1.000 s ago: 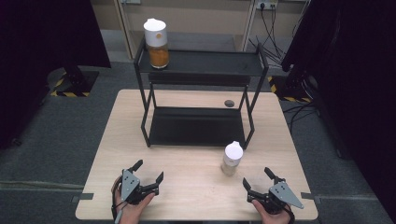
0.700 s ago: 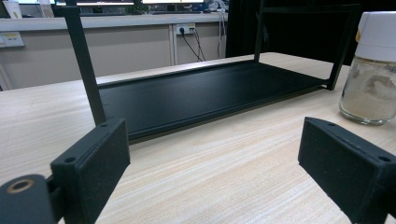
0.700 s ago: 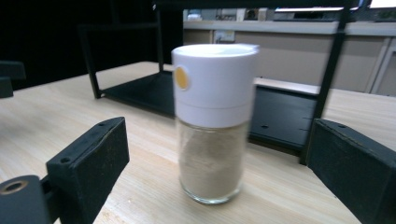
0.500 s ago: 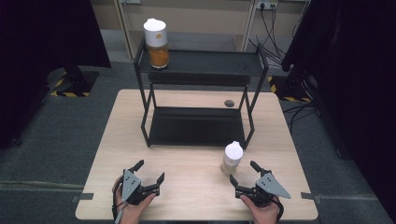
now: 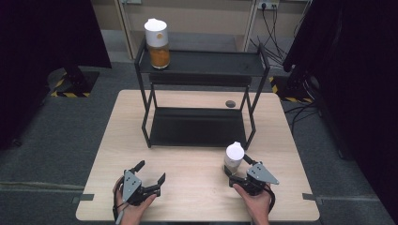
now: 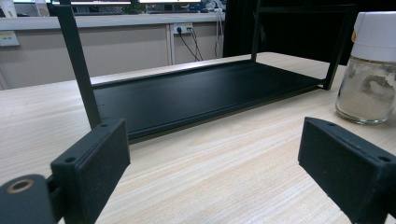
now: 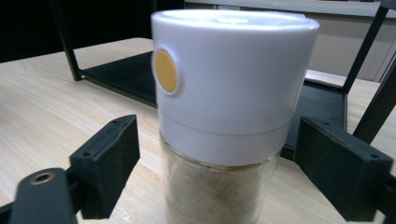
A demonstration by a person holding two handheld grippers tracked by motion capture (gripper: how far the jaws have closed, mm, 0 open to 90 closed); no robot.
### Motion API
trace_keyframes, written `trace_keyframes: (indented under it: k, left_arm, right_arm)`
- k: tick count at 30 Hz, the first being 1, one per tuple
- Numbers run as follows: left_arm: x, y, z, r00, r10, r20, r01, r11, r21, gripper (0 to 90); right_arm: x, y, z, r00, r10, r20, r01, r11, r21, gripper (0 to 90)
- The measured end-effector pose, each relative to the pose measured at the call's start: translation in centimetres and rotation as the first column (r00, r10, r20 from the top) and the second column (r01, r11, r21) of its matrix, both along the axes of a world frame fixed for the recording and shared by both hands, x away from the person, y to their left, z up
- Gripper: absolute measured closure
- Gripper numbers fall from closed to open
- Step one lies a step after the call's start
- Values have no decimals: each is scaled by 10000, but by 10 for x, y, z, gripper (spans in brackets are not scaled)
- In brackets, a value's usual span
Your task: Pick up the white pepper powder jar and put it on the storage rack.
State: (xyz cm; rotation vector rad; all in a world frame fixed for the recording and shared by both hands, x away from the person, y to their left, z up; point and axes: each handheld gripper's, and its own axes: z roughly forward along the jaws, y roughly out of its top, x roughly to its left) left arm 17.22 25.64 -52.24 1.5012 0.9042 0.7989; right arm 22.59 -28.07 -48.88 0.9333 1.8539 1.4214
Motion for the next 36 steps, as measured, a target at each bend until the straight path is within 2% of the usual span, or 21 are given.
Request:
trace_keyframes:
  k: [2,9,16,19,22,28,36]
  left_arm:
    - [0,0,0,10000,-2,-10,2,10000,10,83]
    - [0,0,0,10000,1,3,-1,10000,27,84]
    - [0,0,0,10000,7,-20,-7,10000,-24,84]
    - [0,0,0,10000,11,-20,-11,10000,-35,84]
    - [0,0,0,10000,8,-25,-8,10000,-47,83]
    - [0,0,0,10000,24,-29,-24,10000,-36,84]
    - [1,0,0,10000,37,-51,-37,10000,-83,84]
  right_arm:
    - [2,1,-1,9999,-105,-43,105,9999,87,178]
    - [5,5,-4,10000,-71,23,71,9999,-105,293]
    - [7,3,-4,9999,-50,-153,52,9999,142,309]
    - [5,4,-5,9999,-87,-97,89,9998,186,310]
    - [2,1,-6,9998,-208,33,206,9983,548,310]
    - [-4,-5,9,9983,-314,492,267,9954,923,310]
    - [-10,-11,40,9911,-460,1246,310,9923,1198,310]
